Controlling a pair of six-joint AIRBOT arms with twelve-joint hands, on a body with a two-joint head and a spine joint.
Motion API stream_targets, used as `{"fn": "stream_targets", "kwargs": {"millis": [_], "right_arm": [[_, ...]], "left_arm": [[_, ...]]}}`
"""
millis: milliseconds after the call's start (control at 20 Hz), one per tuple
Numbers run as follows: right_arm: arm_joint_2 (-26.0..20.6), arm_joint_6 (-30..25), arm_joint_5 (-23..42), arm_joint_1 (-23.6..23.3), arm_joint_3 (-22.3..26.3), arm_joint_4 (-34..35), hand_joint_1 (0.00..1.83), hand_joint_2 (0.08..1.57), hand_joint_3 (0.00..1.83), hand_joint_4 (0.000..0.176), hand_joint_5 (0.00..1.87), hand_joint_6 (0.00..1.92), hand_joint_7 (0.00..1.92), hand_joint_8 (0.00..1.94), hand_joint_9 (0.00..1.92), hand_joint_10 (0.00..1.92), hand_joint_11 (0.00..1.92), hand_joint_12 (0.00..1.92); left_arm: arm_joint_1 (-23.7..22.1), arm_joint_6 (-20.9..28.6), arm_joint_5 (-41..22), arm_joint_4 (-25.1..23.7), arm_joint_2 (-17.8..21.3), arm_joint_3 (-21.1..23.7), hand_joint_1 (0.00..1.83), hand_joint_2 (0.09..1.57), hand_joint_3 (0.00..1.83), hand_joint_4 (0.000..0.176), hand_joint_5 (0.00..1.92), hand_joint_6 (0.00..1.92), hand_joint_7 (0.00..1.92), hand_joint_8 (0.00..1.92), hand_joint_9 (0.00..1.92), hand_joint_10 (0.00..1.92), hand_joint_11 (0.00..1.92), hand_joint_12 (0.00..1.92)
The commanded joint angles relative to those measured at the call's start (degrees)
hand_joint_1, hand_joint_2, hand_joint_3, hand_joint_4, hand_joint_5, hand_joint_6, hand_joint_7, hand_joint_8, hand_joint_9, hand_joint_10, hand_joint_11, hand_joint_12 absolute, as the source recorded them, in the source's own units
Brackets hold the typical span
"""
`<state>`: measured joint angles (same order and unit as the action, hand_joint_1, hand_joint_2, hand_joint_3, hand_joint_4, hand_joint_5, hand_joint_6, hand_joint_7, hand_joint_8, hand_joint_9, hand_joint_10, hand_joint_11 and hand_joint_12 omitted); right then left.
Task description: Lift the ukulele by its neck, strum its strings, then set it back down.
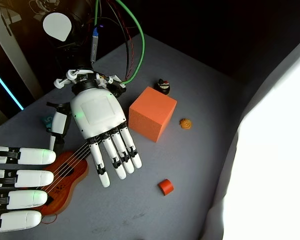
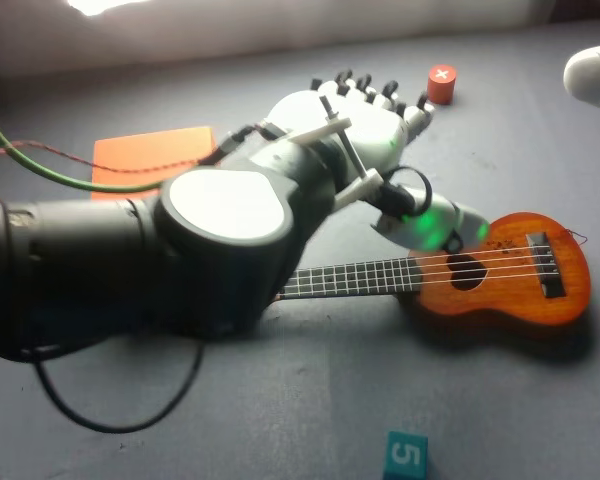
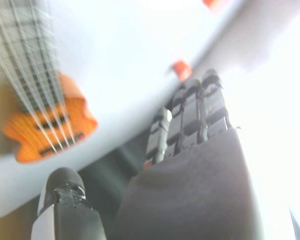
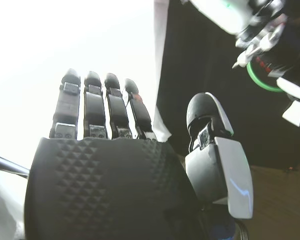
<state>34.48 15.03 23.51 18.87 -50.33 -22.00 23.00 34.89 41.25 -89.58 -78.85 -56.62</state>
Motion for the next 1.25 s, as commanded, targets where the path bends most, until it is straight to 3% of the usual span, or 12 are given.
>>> {"fn": "stream_targets", "kwargs": {"millis": [0,50,100,150,200,250,300,400,500,650,800,1200], "right_arm": [[-0.42,-0.29,6.81,-0.44,0.35,0.92,0.04,1.33,0.0,0.0,0.05,0.02,0.06,0.02,0.03,0.01,0.0,0.0],[-0.47,-0.29,6.97,-0.43,0.51,0.54,0.02,1.33,0.0,0.0,0.12,0.05,0.12,0.04,0.12,0.05,0.01,0.0],[-0.51,-0.29,7.19,-0.42,0.6,0.22,0.01,1.33,0.0,0.0,0.21,0.12,0.27,0.01,0.19,0.19,0.0,0.43],[-0.55,-0.29,7.3,-0.41,0.7,-0.09,0.05,1.32,0.0,0.0,0.38,0.43,0.56,0.15,0.34,0.68,0.0,1.25],[-0.57,-0.29,7.34,-0.39,0.75,-0.24,0.1,1.31,0.0,0.0,0.59,0.66,0.82,0.34,0.56,0.98,0.16,1.63],[-0.58,-0.29,7.34,-0.38,0.78,-0.28,0.12,1.31,0.0,0.0,0.69,0.76,0.89,0.49,0.65,1.1,0.29,1.72],[-0.59,-0.29,7.34,-0.38,0.8,-0.3,0.16,1.31,0.0,0.0,0.77,0.87,0.93,0.71,0.7,1.22,0.41,1.78],[-0.59,-0.29,7.35,-0.37,0.82,-0.43,0.16,1.32,0.0,0.0,0.78,1.12,0.96,1.04,0.78,1.49,0.6,1.91],[-0.65,-0.29,7.36,-0.33,0.87,-0.49,0.14,1.35,0.01,0.0,0.78,1.25,1.03,1.12,0.93,1.53,0.72,1.92],[-0.71,-0.29,7.45,-0.26,1.03,-0.87,0.06,1.38,0.01,0.0,0.83,1.35,1.1,1.17,1.01,1.51,0.76,1.92],[-0.77,-0.29,7.6,-0.22,1.22,-1.14,0.11,1.38,0.0,0.0,0.8,1.31,1.08,1.27,1.02,1.59,0.84,1.92],[-0.86,-0.27,7.81,-0.21,1.39,-1.48,0.07,1.39,0.0,0.0,0.83,1.35,1.05,1.28,0.96,1.61,0.77,1.92]], "left_arm": [[-1.64,-2.19,1.58,-1.66,0.82,0.29,0.0,1.1,0.01,0.071,0.04,0.0,0.06,0.02,0.05,0.0,0.0,0.16],[-2.82,-4.29,1.74,0.73,1.79,0.89,0.0,1.15,0.01,0.04,0.17,0.02,0.24,0.03,0.26,0.04,0.0,0.68],[-3.87,-5.31,1.99,2.35,2.86,1.63,0.0,1.17,0.01,0.024,0.26,0.04,0.37,0.05,0.39,0.08,0.0,1.01],[-5.08,-7.2,2.1,4.65,3.99,2.43,0.0,1.19,0.01,0.0,0.5,0.11,0.66,0.13,0.64,0.2,0.06,1.32],[-6.29,-9.69,2.43,7.14,5.09,3.28,0.0,1.22,0.0,0.0,0.72,0.12,0.92,0.17,0.81,0.51,0.29,1.47],[-7.37,-11.71,2.74,9.17,6.11,4.09,0.0,1.24,0.0,0.0,0.83,0.11,1.05,0.17,0.87,0.73,0.45,1.51],[-8.73,-13.65,3.54,11.68,7.6,5.39,0.0,1.25,0.0,0.0,0.96,0.11,1.16,0.21,0.94,0.9,0.62,1.56],[-10.28,-14.94,3.61,14.39,9.92,7.33,0.02,1.26,0.0,0.0,1.11,0.06,1.28,0.22,0.99,1.05,0.65,1.65],[-11.93,-16.7,3.8,16.48,11.76,8.79,0.02,1.28,0.0,0.0,1.23,0.05,1.35,0.28,1.0,1.17,0.66,1.73],[-14.66,-19.46,4.76,18.69,13.08,10.37,0.0,1.27,0.0,0.0,1.32,0.06,1.18,0.96,1.0,1.55,0.73,1.9],[-16.39,-20.44,4.77,20.26,13.57,11.68,0.0,1.27,0.0,0.0,1.35,0.07,1.13,1.2,0.97,1.67,0.73,1.92],[-18.53,-21.62,4.27,22.38,14.7,12.27,0.0,1.29,0.0,0.0,1.31,0.06,1.08,1.13,0.93,1.63,0.69,1.92]]}}
